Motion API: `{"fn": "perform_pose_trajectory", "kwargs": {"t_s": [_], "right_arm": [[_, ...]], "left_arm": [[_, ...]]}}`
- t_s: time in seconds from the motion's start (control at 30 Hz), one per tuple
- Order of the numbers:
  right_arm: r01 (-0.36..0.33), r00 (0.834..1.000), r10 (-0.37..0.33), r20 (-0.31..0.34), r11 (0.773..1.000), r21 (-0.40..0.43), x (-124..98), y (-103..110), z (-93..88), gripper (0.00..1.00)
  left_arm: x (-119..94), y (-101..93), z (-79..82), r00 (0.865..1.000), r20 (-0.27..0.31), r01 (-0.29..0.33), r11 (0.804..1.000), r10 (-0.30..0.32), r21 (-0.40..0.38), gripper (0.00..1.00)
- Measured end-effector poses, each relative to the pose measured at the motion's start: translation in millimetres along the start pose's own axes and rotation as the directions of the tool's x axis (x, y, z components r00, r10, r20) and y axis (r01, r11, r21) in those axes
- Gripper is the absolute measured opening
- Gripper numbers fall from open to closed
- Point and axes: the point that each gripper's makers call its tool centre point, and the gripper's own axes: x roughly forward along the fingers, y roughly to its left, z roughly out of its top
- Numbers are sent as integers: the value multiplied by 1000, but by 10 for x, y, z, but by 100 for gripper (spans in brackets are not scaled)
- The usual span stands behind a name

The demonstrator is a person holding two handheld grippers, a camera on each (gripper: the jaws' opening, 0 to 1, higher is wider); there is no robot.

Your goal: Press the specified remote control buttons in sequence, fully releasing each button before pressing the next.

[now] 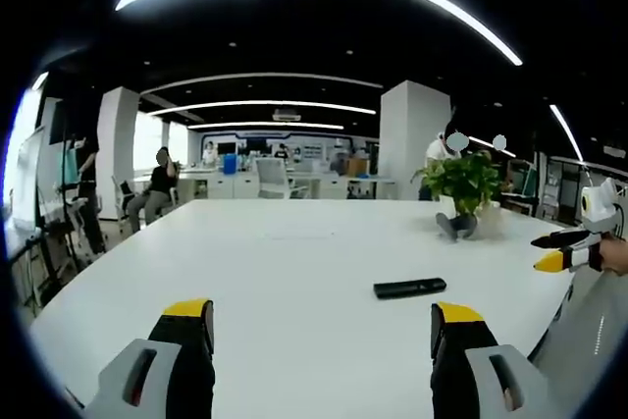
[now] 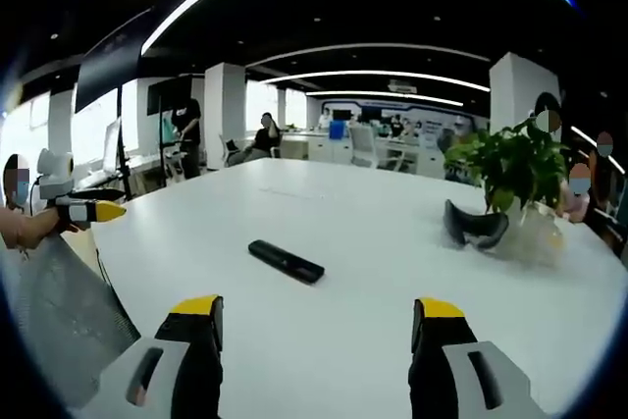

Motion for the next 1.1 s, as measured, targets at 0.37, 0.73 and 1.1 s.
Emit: {"fn": "perform_pose_trajectory", "kwargs": {"t_s": [0.37,0.73,1.1], "right_arm": [[-8,1000,8,-14,1000,-12,-3,33,-21,76],[-13,1000,13,-23,1000,-24,0,50,-27,74],[-11,1000,10,-17,1000,-15,5,29,-21,73]], "left_arm": [[2,-25,-31,1000,-13,12,1000,-12,4,94],[-4,-12,-32,1000,-15,8,1000,-8,4,93],[-4,1,-33,1000,-16,6,1000,-6,-4,93]]}}
